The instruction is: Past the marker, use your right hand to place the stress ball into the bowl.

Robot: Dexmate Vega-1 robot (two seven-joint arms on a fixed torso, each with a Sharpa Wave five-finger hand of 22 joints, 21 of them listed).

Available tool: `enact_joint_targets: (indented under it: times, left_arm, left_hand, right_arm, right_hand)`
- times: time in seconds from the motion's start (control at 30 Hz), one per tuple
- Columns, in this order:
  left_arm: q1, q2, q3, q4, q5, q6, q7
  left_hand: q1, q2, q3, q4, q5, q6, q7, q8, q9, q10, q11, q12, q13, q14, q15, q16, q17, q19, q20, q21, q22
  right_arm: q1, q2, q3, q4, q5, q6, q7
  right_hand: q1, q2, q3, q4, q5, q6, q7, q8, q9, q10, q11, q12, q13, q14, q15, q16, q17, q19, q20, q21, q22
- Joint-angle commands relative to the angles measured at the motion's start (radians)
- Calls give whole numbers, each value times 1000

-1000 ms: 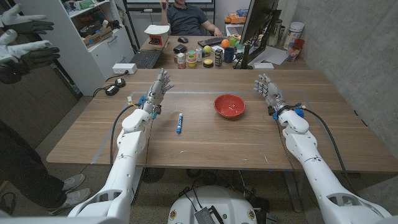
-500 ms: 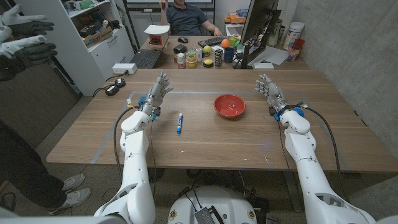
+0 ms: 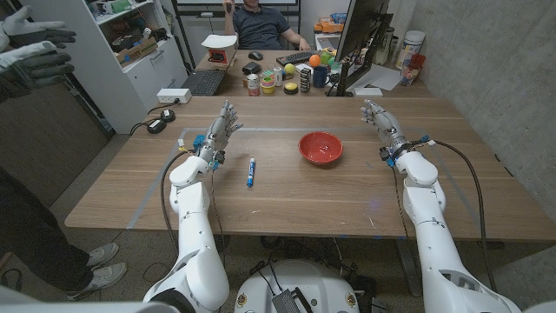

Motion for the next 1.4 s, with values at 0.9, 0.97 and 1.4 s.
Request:
enact_joint_targets:
  times: [0.9,0.97,1.4]
  left_arm:
    - [-39,-23,-53,38,54,-19,-36]
    - [-41,-22,-54,41,54,-20,-36]
    - [-53,-16,-48,67,53,-31,-57]
  left_hand:
    - [1,0,-3,4,9,2,-8,3,4,-12,-2,6,5,-7,1,5,1,-4,5,-5,5]
    - [0,0,-3,4,9,2,-8,2,4,-12,-2,7,5,-6,0,5,1,-4,4,-5,5]
    - [-1,0,-3,4,10,1,-7,2,4,-12,-1,7,5,-6,0,5,1,-4,5,-7,5]
  right_arm:
    - [-144,-155,-18,-299,-710,-19,-317]
    - [-152,-165,-16,-311,-733,-30,-327]
    - [-208,-243,20,-375,-829,-78,-350]
  right_hand:
    - [52,-40,18,-60,-3,65,-22,21,2,48,-37,9,5,-4,-33,-5,-2,-17,22,-21,-2]
    - [54,-42,18,-63,-3,68,-23,21,2,50,-40,9,5,-12,-38,-8,-2,-23,24,-25,-2]
    - [58,-65,14,-83,-4,83,-35,17,2,49,-51,5,4,-37,-50,-9,0,-47,117,-49,-4]
